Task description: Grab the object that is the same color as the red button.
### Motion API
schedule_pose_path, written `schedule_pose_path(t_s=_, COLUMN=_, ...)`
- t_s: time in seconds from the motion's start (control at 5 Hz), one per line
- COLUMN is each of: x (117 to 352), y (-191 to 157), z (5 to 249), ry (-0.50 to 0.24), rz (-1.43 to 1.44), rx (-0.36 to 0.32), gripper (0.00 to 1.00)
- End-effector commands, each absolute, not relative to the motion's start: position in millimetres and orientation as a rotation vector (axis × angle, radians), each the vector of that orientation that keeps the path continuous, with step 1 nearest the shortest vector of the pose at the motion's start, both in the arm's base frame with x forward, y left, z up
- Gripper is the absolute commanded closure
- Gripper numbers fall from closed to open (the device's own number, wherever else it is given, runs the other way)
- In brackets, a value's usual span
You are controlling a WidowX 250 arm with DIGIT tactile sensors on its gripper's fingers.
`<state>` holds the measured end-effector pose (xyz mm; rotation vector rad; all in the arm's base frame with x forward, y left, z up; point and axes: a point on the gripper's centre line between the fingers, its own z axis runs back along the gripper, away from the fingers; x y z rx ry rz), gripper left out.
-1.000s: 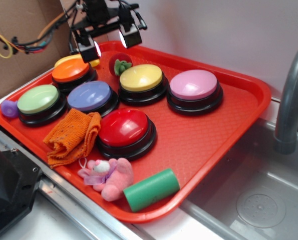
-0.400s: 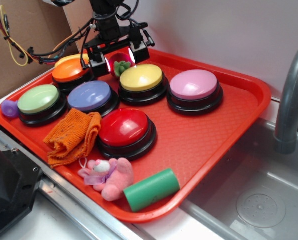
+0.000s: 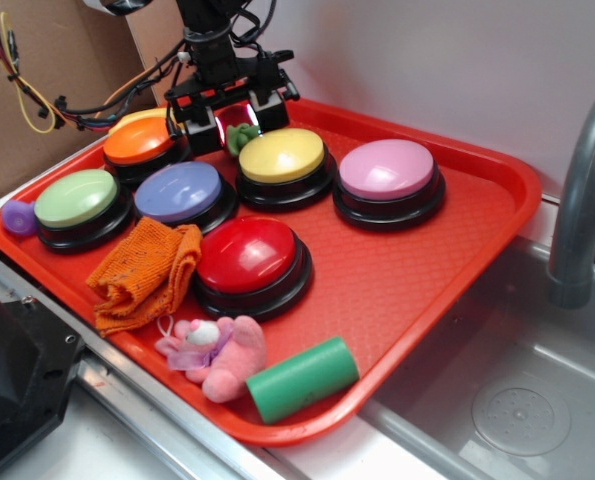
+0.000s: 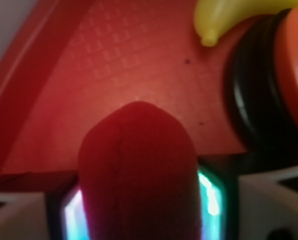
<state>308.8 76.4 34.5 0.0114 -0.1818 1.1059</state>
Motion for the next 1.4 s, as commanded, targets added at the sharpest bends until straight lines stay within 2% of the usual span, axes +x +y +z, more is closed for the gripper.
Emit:
schedule_pose_path(t_s=0.0, x=301, y=75, z=101, ry=-0.237, rz=0.957, rx=-0.02, gripper=1.0)
schedule_pose_path(t_s=0.2, x=280, y=51, z=132, ry=-0.238, rz=0.767, rx=0.007, gripper=1.0)
schedule_pose_path(t_s=0.4, x=252, y=30, z=162, ry=-0.243, rz=0.544, rx=-0.002, gripper=1.0)
schedule_pose_path(t_s=0.6, x=230, y=17, z=171, ry=-0.212, rz=0.435, rx=0.005, gripper=1.0)
schedule_pose_path(t_s=0.8, x=214, y=9, z=168, ry=-0.211, rz=0.385, rx=0.016, gripper=1.0)
schedule_pose_path(t_s=1.0, x=203, y=2, z=162, ry=-0.217, rz=0.353, rx=0.021, gripper=1.0)
schedule_pose_path(t_s=1.2, x=202, y=2, z=158, ry=-0.184, rz=0.357, rx=0.015, gripper=1.0)
